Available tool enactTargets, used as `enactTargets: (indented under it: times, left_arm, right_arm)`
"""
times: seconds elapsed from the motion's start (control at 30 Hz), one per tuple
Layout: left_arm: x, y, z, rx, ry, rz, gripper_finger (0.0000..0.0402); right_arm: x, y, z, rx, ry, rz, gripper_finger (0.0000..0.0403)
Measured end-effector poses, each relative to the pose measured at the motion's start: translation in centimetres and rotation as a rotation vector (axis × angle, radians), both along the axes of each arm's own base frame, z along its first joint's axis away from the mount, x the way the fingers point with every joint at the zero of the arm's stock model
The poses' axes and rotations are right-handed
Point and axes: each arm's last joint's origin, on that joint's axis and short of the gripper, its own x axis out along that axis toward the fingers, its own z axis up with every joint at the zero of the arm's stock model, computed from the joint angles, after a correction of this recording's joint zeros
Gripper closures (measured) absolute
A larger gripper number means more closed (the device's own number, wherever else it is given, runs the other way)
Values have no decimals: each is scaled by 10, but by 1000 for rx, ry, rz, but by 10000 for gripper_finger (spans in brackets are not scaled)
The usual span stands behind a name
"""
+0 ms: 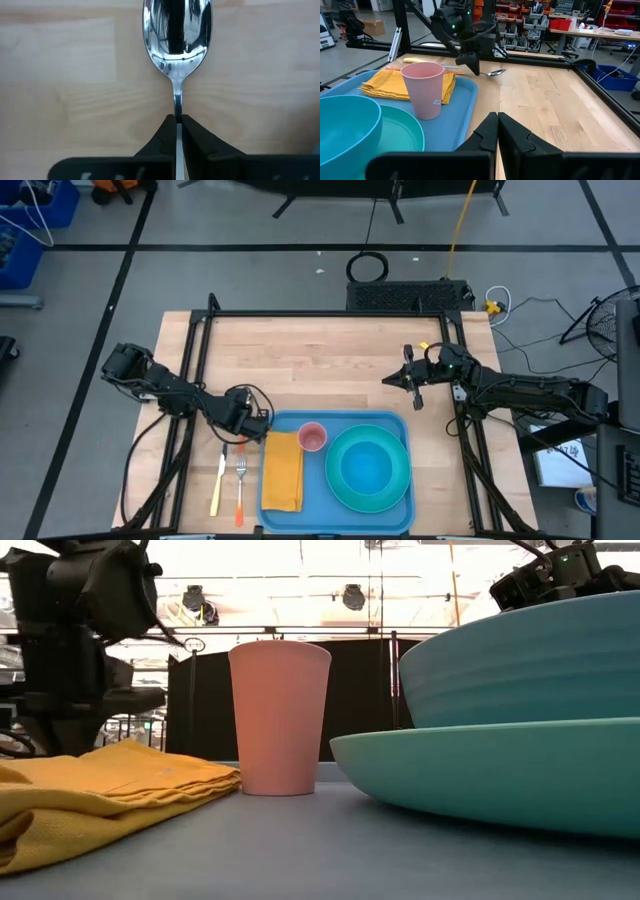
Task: Set up tray
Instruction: Put the orange spoon on the top of the yellow napkin
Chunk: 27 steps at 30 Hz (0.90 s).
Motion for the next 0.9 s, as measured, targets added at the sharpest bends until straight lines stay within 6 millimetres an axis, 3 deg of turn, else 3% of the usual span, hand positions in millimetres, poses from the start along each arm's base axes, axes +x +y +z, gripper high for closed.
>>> enactTargets:
  times: [0.1,0.23,0.37,0.47,0.67,0.9]
  left_arm:
    - [3,1,13,6,-38,-23,393]
    - [5,0,46,5,-70,-57,392]
    - [19,-16,82,-30,-251,-112,393]
    - [33,-35,98,-57,-378,-148,393]
    - [63,-81,98,-77,-456,-138,393]
    - [97,-131,73,-84,-392,-123,393]
  right_arm:
    - [0,0,0,-1,-1,0,399]
    - [0,0,0,-5,-4,0,399]
    - [0,0,0,-6,-4,0,399]
    - [0,0,0,-10,-4,1,399]
    - [0,0,0,10,4,-2,399]
    - [0,0,-2,15,16,-2,399]
